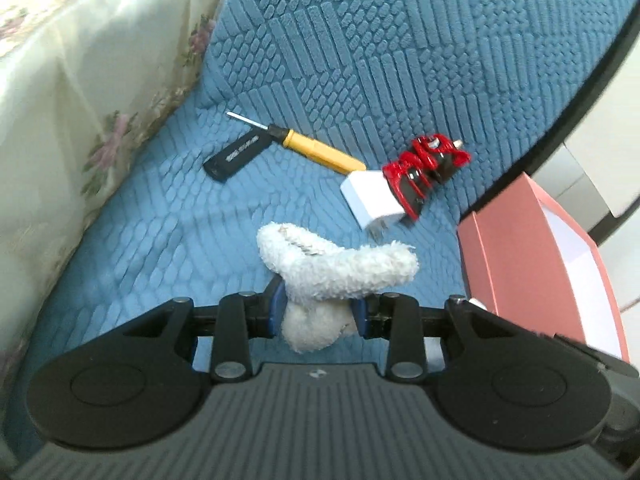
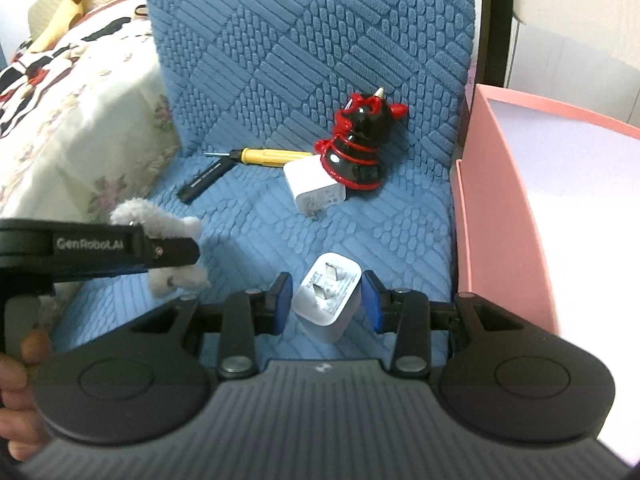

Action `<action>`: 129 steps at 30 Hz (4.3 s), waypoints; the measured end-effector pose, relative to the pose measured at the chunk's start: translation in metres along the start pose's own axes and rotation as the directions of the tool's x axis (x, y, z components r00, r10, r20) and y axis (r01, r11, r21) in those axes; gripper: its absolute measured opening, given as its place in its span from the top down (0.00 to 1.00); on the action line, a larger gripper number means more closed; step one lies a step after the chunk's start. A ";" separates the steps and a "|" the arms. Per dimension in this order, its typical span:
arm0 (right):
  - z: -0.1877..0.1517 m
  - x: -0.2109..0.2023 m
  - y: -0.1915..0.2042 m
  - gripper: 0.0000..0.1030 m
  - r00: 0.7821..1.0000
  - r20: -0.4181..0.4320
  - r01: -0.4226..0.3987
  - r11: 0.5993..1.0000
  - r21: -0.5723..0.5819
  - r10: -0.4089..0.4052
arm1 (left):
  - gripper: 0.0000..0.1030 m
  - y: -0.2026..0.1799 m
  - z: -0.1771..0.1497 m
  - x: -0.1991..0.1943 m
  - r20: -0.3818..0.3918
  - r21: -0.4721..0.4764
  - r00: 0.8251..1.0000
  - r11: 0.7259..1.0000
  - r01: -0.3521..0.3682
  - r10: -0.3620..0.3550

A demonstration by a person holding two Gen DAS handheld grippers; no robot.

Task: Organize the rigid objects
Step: 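Carry the plush toy and charger over the pink box with both tools, then open both tools to drop the plush toy and charger into the box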

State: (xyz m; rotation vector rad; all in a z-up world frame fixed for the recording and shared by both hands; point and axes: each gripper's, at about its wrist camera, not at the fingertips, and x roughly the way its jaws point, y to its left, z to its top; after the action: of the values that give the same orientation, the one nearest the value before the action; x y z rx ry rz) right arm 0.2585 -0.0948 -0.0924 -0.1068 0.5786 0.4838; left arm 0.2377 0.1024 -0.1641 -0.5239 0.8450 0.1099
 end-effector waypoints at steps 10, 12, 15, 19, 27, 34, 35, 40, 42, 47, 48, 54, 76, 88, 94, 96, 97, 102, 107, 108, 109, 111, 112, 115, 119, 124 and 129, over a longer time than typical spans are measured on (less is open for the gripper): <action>-0.031 -0.028 -0.002 0.61 0.999 -0.045 -0.001 1.000 -0.008 0.001 | 0.62 -0.009 -0.043 -0.040 0.000 0.057 1.000 0.998 0.005 -0.005; -0.037 -0.032 -0.001 0.61 0.999 -0.051 0.003 1.000 -0.015 -0.003 | 0.62 -0.009 -0.051 -0.048 0.003 0.057 1.000 0.998 -0.002 0.002; -0.046 -0.037 0.000 0.62 0.998 -0.066 0.000 1.000 -0.019 -0.001 | 0.62 -0.005 -0.062 -0.055 0.000 0.044 1.000 0.999 -0.013 0.013; -0.051 -0.042 0.001 0.62 0.998 -0.067 -0.019 1.000 -0.003 0.019 | 0.62 0.001 -0.077 -0.059 -0.017 0.011 1.000 1.000 -0.005 0.005; -0.053 -0.038 -0.002 0.60 0.997 -0.070 -0.014 0.999 0.048 0.017 | 0.62 0.000 -0.083 -0.051 -0.037 0.011 0.999 1.000 -0.002 0.002; -0.060 -0.028 -0.004 0.59 0.993 -0.115 0.006 0.992 0.128 0.008 | 0.62 0.003 -0.082 -0.046 -0.053 -0.005 0.998 1.000 0.015 -0.015; -0.061 -0.025 -0.004 0.59 0.993 -0.122 0.013 0.990 0.143 0.004 | 0.62 0.003 -0.082 -0.045 -0.054 -0.007 0.998 1.000 0.017 -0.017; -0.061 -0.021 -0.002 0.64 0.991 -0.132 0.028 0.987 0.157 -0.007 | 0.62 0.005 -0.080 -0.044 -0.056 -0.021 0.998 0.999 0.028 -0.029; -0.061 -0.022 -0.002 0.65 0.991 -0.130 0.033 0.987 0.156 -0.012 | 0.62 0.007 -0.079 -0.044 -0.061 -0.028 0.998 0.999 0.022 -0.023; -0.060 -0.031 -0.004 0.69 0.993 -0.118 0.020 0.988 0.155 -0.001 | 0.62 0.001 -0.079 -0.055 -0.041 0.013 0.999 1.000 0.027 -0.026; -0.058 -0.035 -0.004 0.69 0.994 -0.110 0.013 0.989 0.148 0.003 | 0.62 -0.002 -0.079 -0.059 -0.031 0.023 0.999 0.999 0.028 -0.027; -0.046 -0.060 0.001 0.71 0.998 -0.062 -0.025 0.995 0.100 0.031 | 0.62 -0.018 -0.081 -0.079 -0.008 0.038 0.999 0.998 0.047 -0.046; 0.011 -0.168 -0.047 0.71 0.997 0.030 -0.079 0.992 0.100 0.076 | 0.62 -0.128 -0.035 -0.165 0.065 0.057 0.989 0.990 0.126 -0.130; 0.042 -0.215 -0.106 0.71 0.990 0.131 -0.063 0.990 0.123 0.047 | 0.62 -0.216 -0.017 -0.162 0.065 0.113 0.980 0.977 0.182 -0.190; 0.039 -0.212 -0.144 0.71 0.992 0.123 -0.030 0.986 0.163 0.009 | 0.62 -0.251 -0.017 -0.134 0.030 0.134 0.978 0.970 0.202 -0.208; 0.035 -0.208 -0.160 0.71 0.994 0.110 -0.019 0.983 0.184 -0.002 | 0.62 -0.262 -0.018 -0.120 0.006 0.142 0.978 0.969 0.205 -0.208; 0.032 -0.205 -0.167 0.71 0.995 0.104 -0.017 0.980 0.197 -0.004 | 0.62 -0.267 -0.019 -0.112 -0.002 0.150 0.978 0.967 0.206 -0.208; 0.018 -0.185 -0.201 0.71 0.998 0.054 0.014 0.969 0.246 -0.028 | 0.62 -0.286 -0.027 -0.063 -0.054 0.140 0.978 0.968 0.207 -0.202; -0.001 -0.165 -0.234 0.71 0.999 -0.002 0.046 0.961 0.272 -0.047 | 0.62 -0.303 -0.042 -0.017 -0.123 0.149 0.975 0.968 0.202 -0.185; -0.005 -0.161 -0.240 0.71 0.999 -0.014 0.054 0.959 0.277 -0.052 | 0.62 -0.304 -0.046 -0.011 -0.133 0.153 0.974 0.968 0.201 -0.182; -0.008 -0.156 -0.244 0.71 0.998 -0.026 0.059 0.957 0.285 -0.054 | 0.62 -0.308 -0.049 -0.003 -0.146 0.159 0.973 0.967 0.200 -0.178; -0.016 -0.147 -0.255 0.71 0.997 -0.052 0.068 0.950 0.305 -0.055 | 0.62 -0.313 -0.056 0.008 -0.167 0.170 0.972 0.966 0.196 -0.168; -0.020 -0.142 -0.259 0.71 0.996 -0.064 0.072 0.948 0.311 -0.055 | 0.62 -0.315 -0.059 0.014 -0.178 0.177 0.971 0.965 0.193 -0.162; -0.028 -0.128 -0.267 0.71 0.994 -0.097 0.081 0.942 0.325 -0.052 | 0.62 -0.318 -0.068 0.029 -0.208 0.186 0.967 0.965 0.186 -0.146; -0.040 -0.109 -0.275 0.71 0.989 -0.144 0.088 0.936 0.340 -0.040 | 0.62 -0.321 -0.078 0.045 -0.242 0.190 0.962 0.966 0.177 -0.129; -0.050 -0.099 -0.279 0.71 0.985 -0.170 0.087 0.936 0.342 -0.029 | 0.62 -0.322 -0.083 0.054 -0.263 0.206 0.958 0.964 0.169 -0.112; -0.046 -0.096 -0.281 0.70 0.984 -0.174 0.088 0.931 0.353 -0.028 | 0.60 -0.324 -0.083 0.053 -0.253 0.225 0.962 0.961 0.163 -0.104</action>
State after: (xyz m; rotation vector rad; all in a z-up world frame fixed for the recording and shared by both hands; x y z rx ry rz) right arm 0.2965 -0.3928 -0.0887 0.1880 0.8175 0.3054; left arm 0.3123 -0.2251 -0.1194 -0.3649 1.0393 -0.1849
